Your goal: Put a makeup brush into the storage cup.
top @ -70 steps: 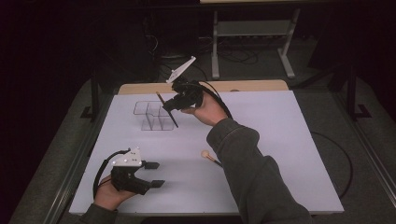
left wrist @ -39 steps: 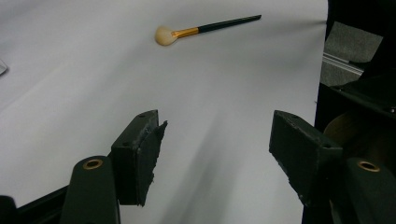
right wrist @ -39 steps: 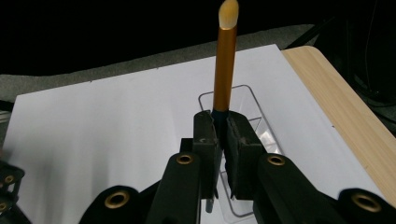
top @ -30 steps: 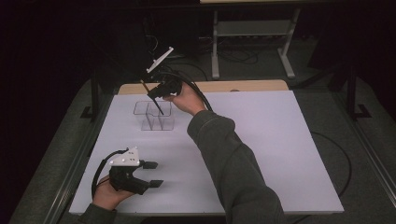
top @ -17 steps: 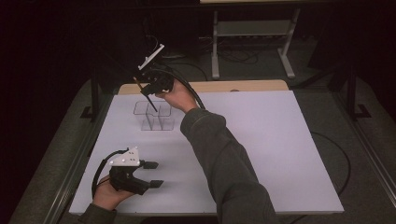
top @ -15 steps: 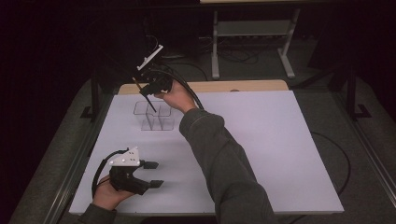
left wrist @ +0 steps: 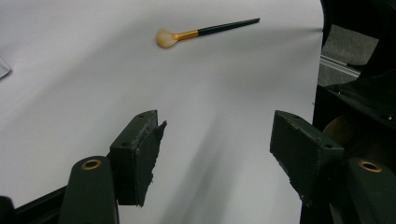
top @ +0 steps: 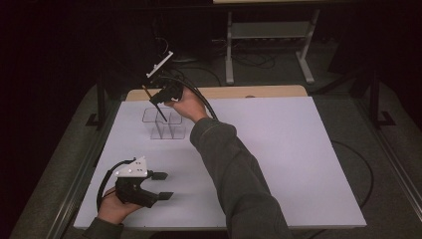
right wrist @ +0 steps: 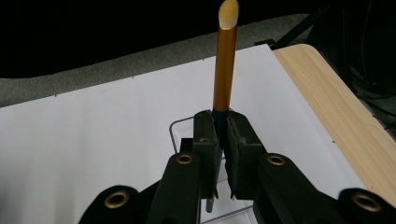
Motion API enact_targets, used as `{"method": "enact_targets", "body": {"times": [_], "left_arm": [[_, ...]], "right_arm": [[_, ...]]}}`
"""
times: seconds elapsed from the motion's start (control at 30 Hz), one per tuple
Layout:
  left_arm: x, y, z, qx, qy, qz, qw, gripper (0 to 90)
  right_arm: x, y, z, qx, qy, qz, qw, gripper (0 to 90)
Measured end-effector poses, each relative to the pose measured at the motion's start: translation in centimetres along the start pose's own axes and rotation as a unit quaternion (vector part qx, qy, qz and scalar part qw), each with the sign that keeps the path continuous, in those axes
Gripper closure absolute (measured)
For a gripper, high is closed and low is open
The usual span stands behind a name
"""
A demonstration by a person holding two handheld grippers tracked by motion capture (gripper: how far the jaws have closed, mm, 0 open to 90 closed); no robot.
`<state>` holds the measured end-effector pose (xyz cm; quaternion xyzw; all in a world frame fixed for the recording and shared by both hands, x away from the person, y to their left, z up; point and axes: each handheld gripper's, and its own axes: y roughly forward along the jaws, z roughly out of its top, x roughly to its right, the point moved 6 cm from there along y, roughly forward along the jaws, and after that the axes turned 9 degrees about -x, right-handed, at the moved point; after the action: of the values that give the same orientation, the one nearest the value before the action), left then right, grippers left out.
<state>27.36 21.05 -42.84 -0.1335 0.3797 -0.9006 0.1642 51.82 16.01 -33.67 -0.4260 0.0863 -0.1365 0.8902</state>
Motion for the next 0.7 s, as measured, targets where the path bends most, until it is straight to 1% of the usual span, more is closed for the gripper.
{"method": "enact_targets", "body": {"times": [0.07, 0.13, 0.17, 0.27, 0.33, 0.37, 0.4, 0.47, 0.5, 0.53, 0.57, 0.67, 0.7], "left_arm": [[0.0, 0.0, 0.0, -0.001, 0.001, 0.0, 1.0, 32.3], [0.0, 0.1, 0.0, 0.0, -0.001, 0.0, 1.0, 32.2], [0.1, 0.1, 0.0, 0.001, -0.003, 0.0, 1.0, 32.2], [0.0, 0.0, 0.0, 0.001, -0.002, 0.0, 1.0, 32.2], [0.0, 0.0, -0.1, 0.0, -0.005, 0.0, 1.0, 32.2], [-0.1, 0.0, -0.1, -0.001, 0.003, 0.001, 1.0, 32.2], [-0.1, 0.0, -0.1, -0.002, 0.004, 0.001, 1.0, 32.2], [-0.1, 0.0, -0.1, -0.004, 0.004, 0.001, 1.0, 32.2], [0.0, 0.0, -0.1, -0.004, 0.004, 0.001, 1.0, 32.2], [0.0, 0.0, -0.1, -0.005, 0.004, 0.001, 1.0, 32.2], [-0.1, 0.0, -0.1, -0.005, 0.005, 0.001, 1.0, 32.2], [-0.1, 0.0, -0.1, -0.006, 0.003, 0.0, 1.0, 32.2], [-0.1, 0.0, -0.1, -0.006, 0.003, 0.0, 1.0, 32.2]], "right_arm": [[0.0, 0.1, -0.1, 0.0, -0.001, -0.002, 1.0, 82.3], [-0.1, 0.1, -0.2, -0.003, 0.007, 0.001, 1.0, 82.3], [0.0, 0.2, -0.2, -0.002, 0.001, 0.0, 1.0, 82.3], [0.0, 0.3, -0.4, -0.005, 0.006, 0.001, 1.0, 82.2], [0.1, 0.4, -0.5, -0.004, 0.004, 0.002, 1.0, 82.2], [0.1, 0.5, -0.5, -0.003, 0.006, 0.005, 1.0, 82.2], [0.0, 0.5, -0.6, -0.006, 0.01, 0.006, 0.9999, 82.2], [0.1, 0.7, -0.7, -0.005, 0.006, 0.003, 1.0, 82.2], [0.1, 0.7, -0.9, -0.008, 0.012, 0.005, 0.9999, 82.2], [0.1, 0.7, -0.9, -0.008, 0.012, 0.003, 0.9999, 82.2], [0.2, 0.7, -0.9, -0.004, 0.004, 0.0, 1.0, 82.2], [0.2, 0.9, -1.2, -0.006, 0.01, 0.001, 0.9999, 82.2], [0.2, 0.9, -1.3, -0.005, 0.008, 0.002, 1.0, 82.2]]}}
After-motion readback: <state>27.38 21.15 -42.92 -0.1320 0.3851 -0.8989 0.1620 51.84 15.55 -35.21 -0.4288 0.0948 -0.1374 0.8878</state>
